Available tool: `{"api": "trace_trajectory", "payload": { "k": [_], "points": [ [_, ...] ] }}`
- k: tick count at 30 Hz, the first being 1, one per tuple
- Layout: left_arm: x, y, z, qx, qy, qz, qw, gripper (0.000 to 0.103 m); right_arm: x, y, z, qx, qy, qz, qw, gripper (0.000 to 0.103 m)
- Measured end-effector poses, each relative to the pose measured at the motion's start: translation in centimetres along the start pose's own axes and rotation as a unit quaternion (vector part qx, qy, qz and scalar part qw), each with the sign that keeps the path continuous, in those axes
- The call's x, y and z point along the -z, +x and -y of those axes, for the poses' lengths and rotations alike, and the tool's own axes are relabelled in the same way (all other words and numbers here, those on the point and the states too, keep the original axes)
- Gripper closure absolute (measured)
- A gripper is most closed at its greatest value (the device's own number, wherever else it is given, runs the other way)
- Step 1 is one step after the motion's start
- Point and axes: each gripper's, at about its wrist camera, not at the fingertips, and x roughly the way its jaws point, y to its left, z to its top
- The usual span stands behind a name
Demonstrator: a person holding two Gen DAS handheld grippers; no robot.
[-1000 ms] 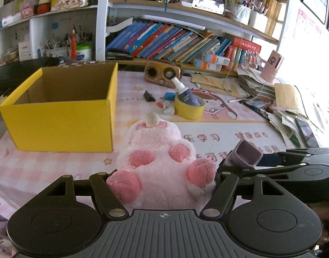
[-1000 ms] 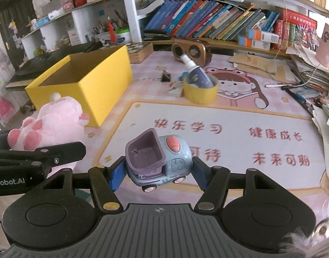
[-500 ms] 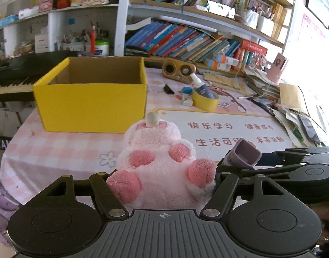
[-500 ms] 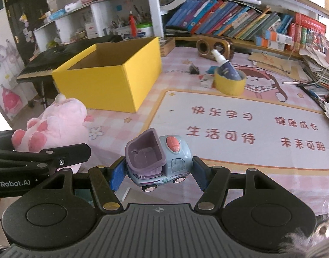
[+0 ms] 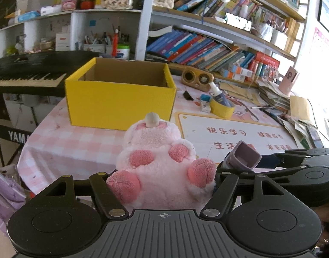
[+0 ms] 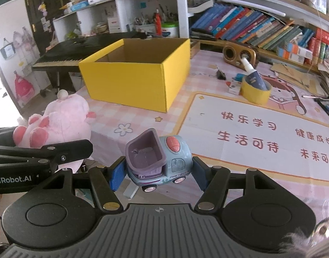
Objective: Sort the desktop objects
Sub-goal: 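Lift the toy car with the right gripper while the left gripper lifts the plush pig, then carry the toy car in the right gripper while the left carries the pig toward the yellow box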
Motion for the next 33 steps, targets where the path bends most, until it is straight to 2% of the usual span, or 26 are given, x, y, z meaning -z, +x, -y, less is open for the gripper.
{"api": "trace_trajectory", "payload": {
  "k": [14, 33],
  "points": [
    [0.3, -0.7, -1.9, -0.026, -0.027, 0.002, 0.9993, 0.032, -0.9, 1.3, -2.2, -0.024, -0.026, -0.010, 0.999, 0.041],
    [0.7, -0.6, -2.0, -0.035, -0.034, -0.009, 0.9988, 0.032, -0.5, 1.9, -2.3, -0.038, -0.026, -0.023, 0.999, 0.041]
  ]
}}
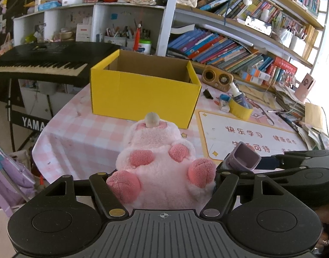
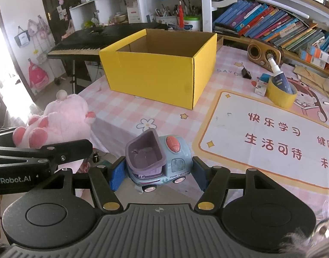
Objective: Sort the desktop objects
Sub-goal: 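Carry the toy car in the right gripper while the left carries the pig toward the yellow box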
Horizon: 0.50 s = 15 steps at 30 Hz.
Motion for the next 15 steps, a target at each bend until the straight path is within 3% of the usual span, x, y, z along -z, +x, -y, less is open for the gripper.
{"api": "trace_trajectory", "payload": {
  "k": [15],
  "points": [
    [-1.1, 1.5, 0.2, -0.006, 0.004, -0.006, 1.0000, 0.032, -0.7, 1.1, 1.3, -0.006, 0.005, -0.002, 1.000, 0.041]
  ]
}}
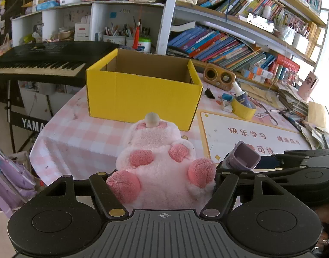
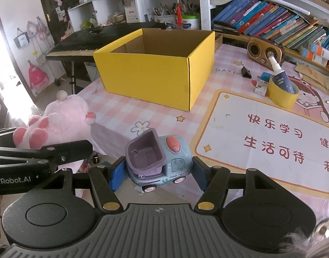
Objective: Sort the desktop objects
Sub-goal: 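Carry the toy car in the right gripper while the left carries the pig toward the yellow box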
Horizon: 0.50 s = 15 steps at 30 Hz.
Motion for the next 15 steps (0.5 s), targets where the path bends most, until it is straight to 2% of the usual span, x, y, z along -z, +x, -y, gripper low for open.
{"api": "trace_trajectory", "payload": {
  "k": [7, 15],
  "points": [
    [-1.2, 0.8, 0.0, 0.000, -0.003, 0.006, 1.0000, 0.032, -0.9, 0.7, 0.6, -0.001, -0.005, 0.005, 1.000, 0.041],
    [-3.7, 1.8, -0.2, -0.004, -0.001, 0.025, 0.9997, 0.032, -3.6, 1.5, 1.7, -0.002, -0.011, 0.021, 1.000, 0.041]
  ]
}}
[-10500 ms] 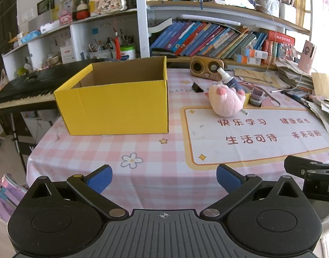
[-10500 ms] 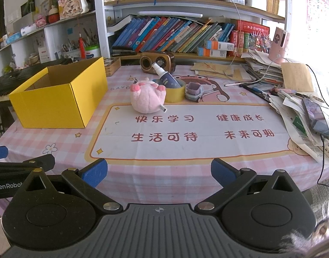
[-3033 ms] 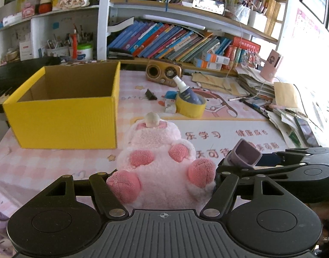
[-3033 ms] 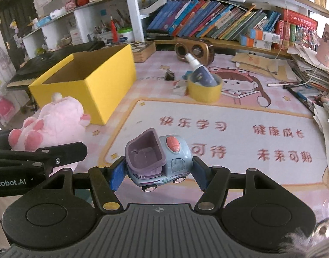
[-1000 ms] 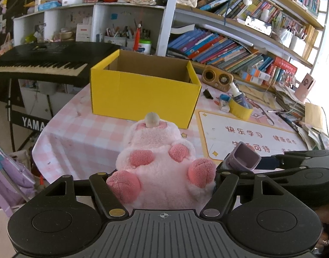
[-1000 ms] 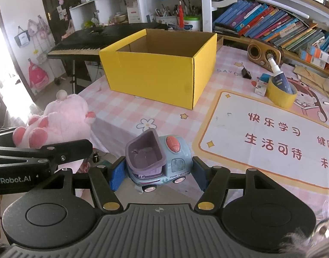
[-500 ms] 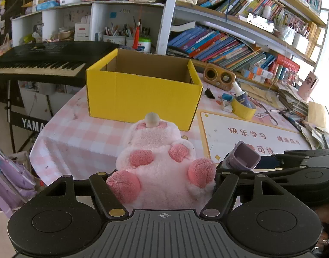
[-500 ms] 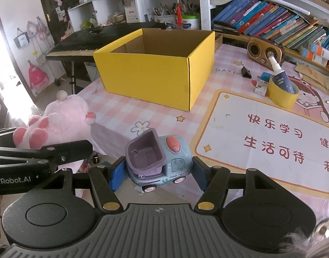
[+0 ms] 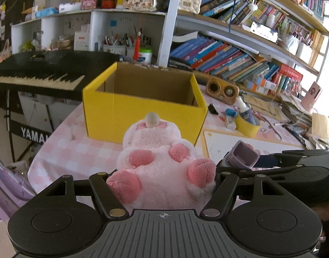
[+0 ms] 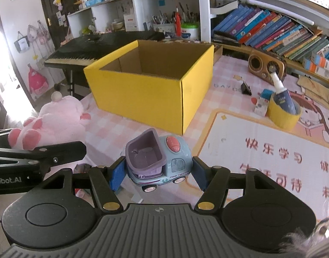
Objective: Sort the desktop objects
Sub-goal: 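Carry the toy car in the right gripper while the left carries the pig toward the yellow box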
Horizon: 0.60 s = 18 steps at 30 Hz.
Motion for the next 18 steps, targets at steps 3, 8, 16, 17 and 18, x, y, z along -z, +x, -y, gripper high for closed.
{"api": "trace_trajectory", "payload": {
  "k": [3, 8, 16, 17, 18],
  "points": [
    [-1.1, 0.4, -0.1, -0.001, 0.001, 0.008, 1.0000, 0.032, -1.3, 0.4, 0.3, -0.004, -0.005, 0.007, 1.000, 0.041],
    [-3.2, 1.3, -0.7, -0.003, 0.004, 0.026, 0.9997, 0.032, -4.0, 1.0, 0.7, -0.015, -0.016, 0.028, 0.999, 0.041],
    [-7.5, 2.9, -1.5, -0.012, 0.018, 0.058, 0.9981, 0.032, -9.3, 2.1, 1.6, -0.038, -0.033, 0.071, 0.996, 0.041],
    [-8.1, 3.2, -1.6, -0.014, 0.019, 0.061, 0.9979, 0.032, -9.9, 2.4, 1.7, -0.040, -0.037, 0.075, 0.996, 0.041],
    [-8.6, 3.6, -1.7, -0.016, 0.021, 0.063, 0.9977, 0.032, -10.6, 2.7, 1.9, -0.042, -0.041, 0.079, 0.995, 0.041]
  ]
}}
